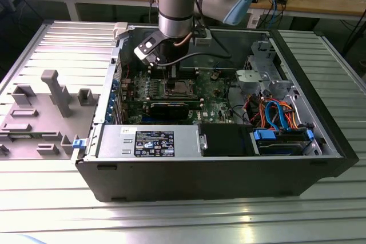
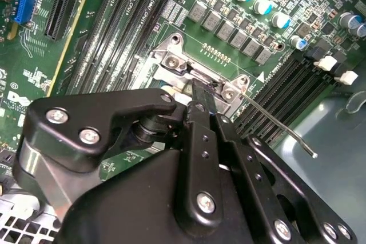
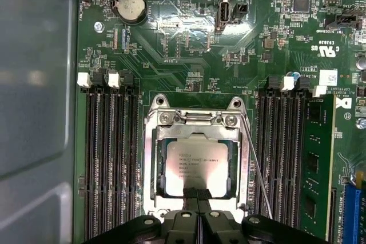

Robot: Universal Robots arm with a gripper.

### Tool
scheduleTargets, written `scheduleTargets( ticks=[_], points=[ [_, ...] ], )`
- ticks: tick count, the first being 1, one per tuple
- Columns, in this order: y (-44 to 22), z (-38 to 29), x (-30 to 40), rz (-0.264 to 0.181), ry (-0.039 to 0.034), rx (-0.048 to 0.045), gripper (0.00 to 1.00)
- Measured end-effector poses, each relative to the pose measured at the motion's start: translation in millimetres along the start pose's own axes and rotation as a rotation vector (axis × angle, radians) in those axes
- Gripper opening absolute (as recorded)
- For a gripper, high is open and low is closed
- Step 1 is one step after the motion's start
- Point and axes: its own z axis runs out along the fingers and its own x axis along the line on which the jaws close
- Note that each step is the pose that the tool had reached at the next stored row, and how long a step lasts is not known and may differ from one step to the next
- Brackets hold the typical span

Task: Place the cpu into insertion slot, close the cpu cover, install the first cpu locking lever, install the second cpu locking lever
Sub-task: 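Close the cpu cover, then install the first cpu locking lever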

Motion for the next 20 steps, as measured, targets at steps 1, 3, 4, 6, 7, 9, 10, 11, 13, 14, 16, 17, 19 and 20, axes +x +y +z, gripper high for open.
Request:
scheduleTargets(
  ticks=[1, 3, 4, 6, 7, 9, 10, 11, 13, 14, 16, 17, 19, 20],
  points=[
    [0.0, -0.7, 0.0, 0.0, -0.0001, 0.0001, 0.11],
    [0.1, -1.3, 0.0, 0.0, 0.0002, -0.0001, 0.11],
    [1.1, -1.5, -0.1, 0.0, -0.0002, 0.0001, 0.11],
    [6.2, -1.6, -0.2, 0.0, -0.0002, 0.0003, 0.11],
    [9.4, -1.6, -0.3, 0.0, 0.0, 0.0003, 0.11],
    [15.4, -1.7, -0.5, 0.0, -0.0001, 0.0003, 0.11],
    [19.9, -1.7, -0.7, 0.0, -0.0001, 0.0004, 0.11],
    [22.4, -1.7, -0.8, 0.0, -0.0001, 0.0004, 0.11],
    [24.6, -1.7, -0.9, 0.0, -0.0002, 0.0004, 0.11],
    [24.6, -1.6, -0.9, 0.0, -0.0001, 0.0004, 0.11],
    [25.1, -1.5, -0.9, 0.0, -0.0001, 0.0004, 0.11],
    [25.6, -1.5, -0.9, 0.0, -0.0002, 0.0004, 0.11],
    [25.7, -1.4, -0.9, 0.0, -0.0001, 0.0004, 0.11],
    [25.7, -1.4, -0.9, 0.0, -0.0001, 0.0004, 0.11]
  ],
)
